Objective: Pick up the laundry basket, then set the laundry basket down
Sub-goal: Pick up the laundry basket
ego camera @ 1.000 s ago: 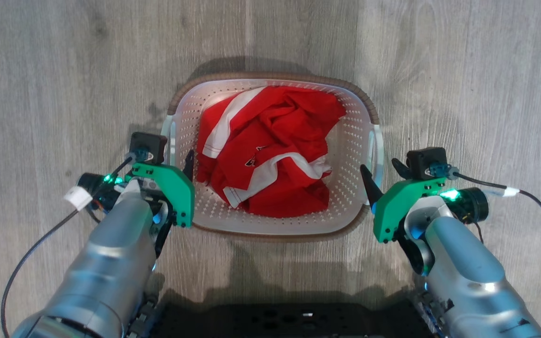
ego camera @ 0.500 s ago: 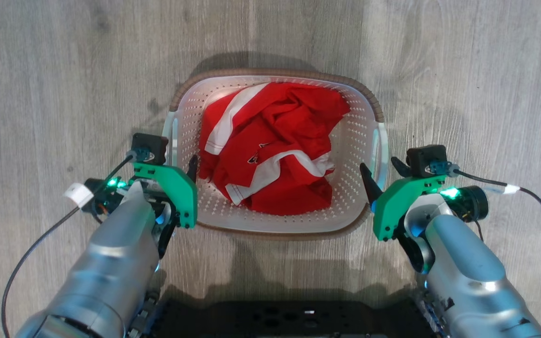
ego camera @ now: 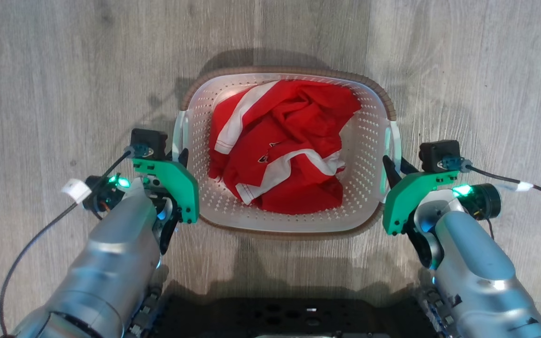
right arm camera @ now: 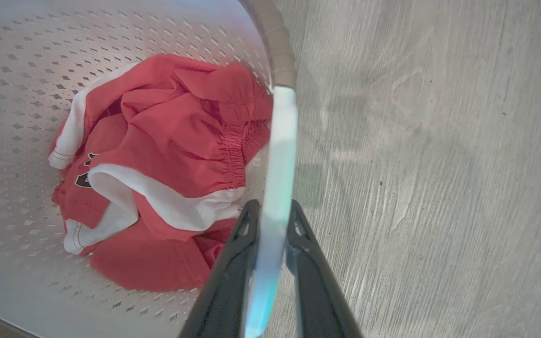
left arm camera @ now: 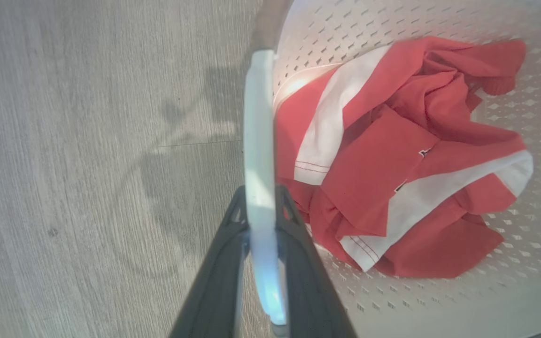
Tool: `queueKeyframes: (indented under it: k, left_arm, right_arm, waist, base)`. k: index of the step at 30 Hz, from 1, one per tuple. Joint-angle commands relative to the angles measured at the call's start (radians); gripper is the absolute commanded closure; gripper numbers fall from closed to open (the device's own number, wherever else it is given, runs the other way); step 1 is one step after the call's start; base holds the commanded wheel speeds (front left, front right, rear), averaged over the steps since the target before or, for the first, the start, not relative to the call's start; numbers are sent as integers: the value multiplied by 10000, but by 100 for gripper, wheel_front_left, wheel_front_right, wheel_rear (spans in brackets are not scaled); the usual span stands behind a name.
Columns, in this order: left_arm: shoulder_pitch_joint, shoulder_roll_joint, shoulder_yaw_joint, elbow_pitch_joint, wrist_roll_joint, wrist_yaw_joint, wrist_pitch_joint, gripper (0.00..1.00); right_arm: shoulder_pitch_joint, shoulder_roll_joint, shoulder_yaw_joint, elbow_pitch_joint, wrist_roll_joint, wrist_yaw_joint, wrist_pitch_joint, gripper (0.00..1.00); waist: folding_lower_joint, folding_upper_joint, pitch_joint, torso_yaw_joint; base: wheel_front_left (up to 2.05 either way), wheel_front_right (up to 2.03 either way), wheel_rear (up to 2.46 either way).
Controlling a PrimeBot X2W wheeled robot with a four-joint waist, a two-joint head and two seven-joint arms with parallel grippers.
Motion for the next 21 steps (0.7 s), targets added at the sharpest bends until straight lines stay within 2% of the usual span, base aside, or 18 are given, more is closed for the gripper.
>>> queueKeyframes:
  k: [1, 21]
  left_arm:
    - [54, 177, 7, -153, -71, -21, -109, 100]
    - [-157, 177, -1160, 132, -857, -323, -228, 100]
  right_arm:
    - [452, 199, 286, -200, -62, 71, 69, 100]
    - [417, 199, 328, -448, 555, 71, 685, 100]
  waist:
    - [0, 0, 15, -3]
    - [0, 0, -140, -51]
  base:
    - [0, 0, 0]
    - [0, 0, 0]
